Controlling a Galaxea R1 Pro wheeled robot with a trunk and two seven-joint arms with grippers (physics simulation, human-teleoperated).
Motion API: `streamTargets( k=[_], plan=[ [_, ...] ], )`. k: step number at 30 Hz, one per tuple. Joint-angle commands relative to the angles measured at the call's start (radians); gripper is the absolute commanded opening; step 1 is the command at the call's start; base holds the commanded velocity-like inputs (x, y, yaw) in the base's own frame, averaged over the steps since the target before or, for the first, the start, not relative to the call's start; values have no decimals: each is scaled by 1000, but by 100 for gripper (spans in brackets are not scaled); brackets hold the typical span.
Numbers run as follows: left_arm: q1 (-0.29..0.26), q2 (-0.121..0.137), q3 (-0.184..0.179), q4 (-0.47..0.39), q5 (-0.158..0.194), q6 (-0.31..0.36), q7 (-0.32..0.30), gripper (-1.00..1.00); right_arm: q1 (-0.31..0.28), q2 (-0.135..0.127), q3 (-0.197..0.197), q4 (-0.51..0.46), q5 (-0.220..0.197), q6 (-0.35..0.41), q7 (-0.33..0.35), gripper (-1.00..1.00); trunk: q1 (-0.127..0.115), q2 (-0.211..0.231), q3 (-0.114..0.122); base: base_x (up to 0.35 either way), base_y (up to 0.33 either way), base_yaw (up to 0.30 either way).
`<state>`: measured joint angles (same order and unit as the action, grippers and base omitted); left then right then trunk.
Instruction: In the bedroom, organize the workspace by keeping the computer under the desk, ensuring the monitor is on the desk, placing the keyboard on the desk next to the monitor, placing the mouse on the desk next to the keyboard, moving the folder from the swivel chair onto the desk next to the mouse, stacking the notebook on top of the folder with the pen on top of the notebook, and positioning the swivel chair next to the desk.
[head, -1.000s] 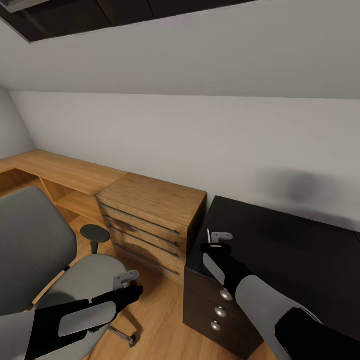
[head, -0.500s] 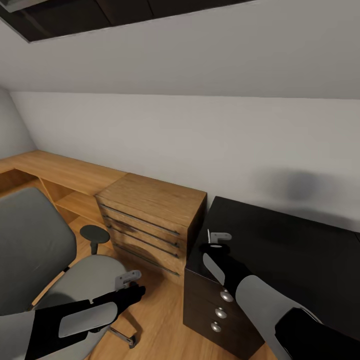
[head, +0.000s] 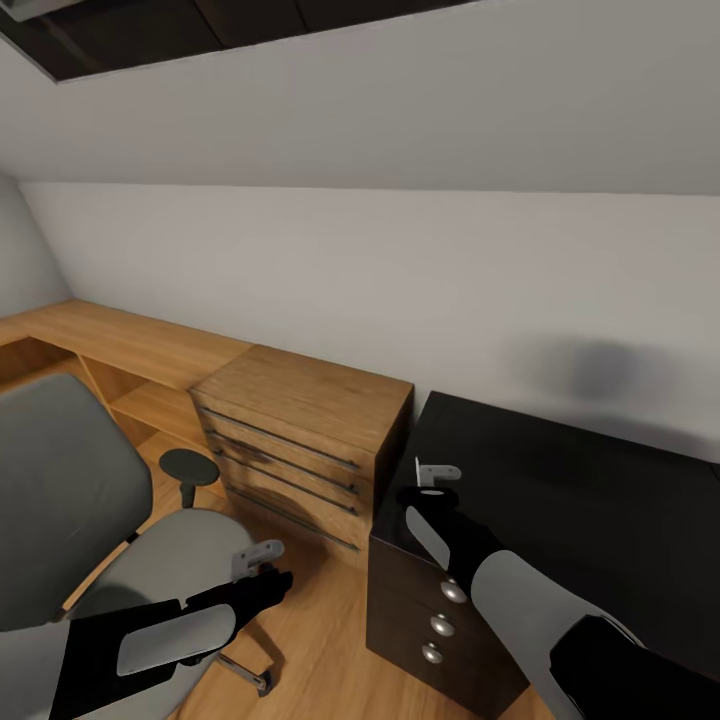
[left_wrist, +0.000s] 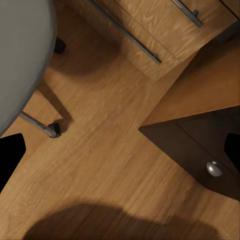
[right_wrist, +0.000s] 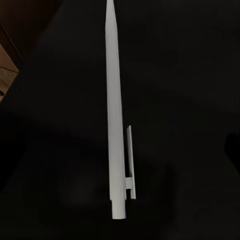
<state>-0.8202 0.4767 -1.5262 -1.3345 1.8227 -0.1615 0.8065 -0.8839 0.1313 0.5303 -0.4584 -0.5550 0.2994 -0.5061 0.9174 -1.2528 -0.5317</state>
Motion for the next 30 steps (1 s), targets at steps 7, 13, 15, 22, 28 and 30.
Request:
streamTargets(
  k=[7,13,15,22,28,30],
  plan=[
    [-2,1,-3,-2,9,-10,0,100,-1,-1,8,0,-6,7,-8,100,19,-36,-17,0,0,0],
    [-2,2,-3,-2,9,-10,0,100,-1,-1,8,0,-6,7,-8,100,27,-50,-23,0,0,0],
    [-2,2,-3,-2,9,-10,0,100,-1,-1,8,0,-6,8,-8,100,35,-64,-29,0,0,0],
    [-2,2,-3,-2,9,-10,-1,100,-1,-1,8,0,-6,9,-8,100,42,-78,-36,0,0,0],
    [-2,2,-3,-2,9,-10,-1,100,-1,-1,8,0,-6,9,-8,100,58,-106,-48,0,0,0],
    [-2,2,-4,-2,9,-10,-1,100,-1,-1,8,0,-6,8,-8,100,58,-106,-48,0,0,0]
  ],
)
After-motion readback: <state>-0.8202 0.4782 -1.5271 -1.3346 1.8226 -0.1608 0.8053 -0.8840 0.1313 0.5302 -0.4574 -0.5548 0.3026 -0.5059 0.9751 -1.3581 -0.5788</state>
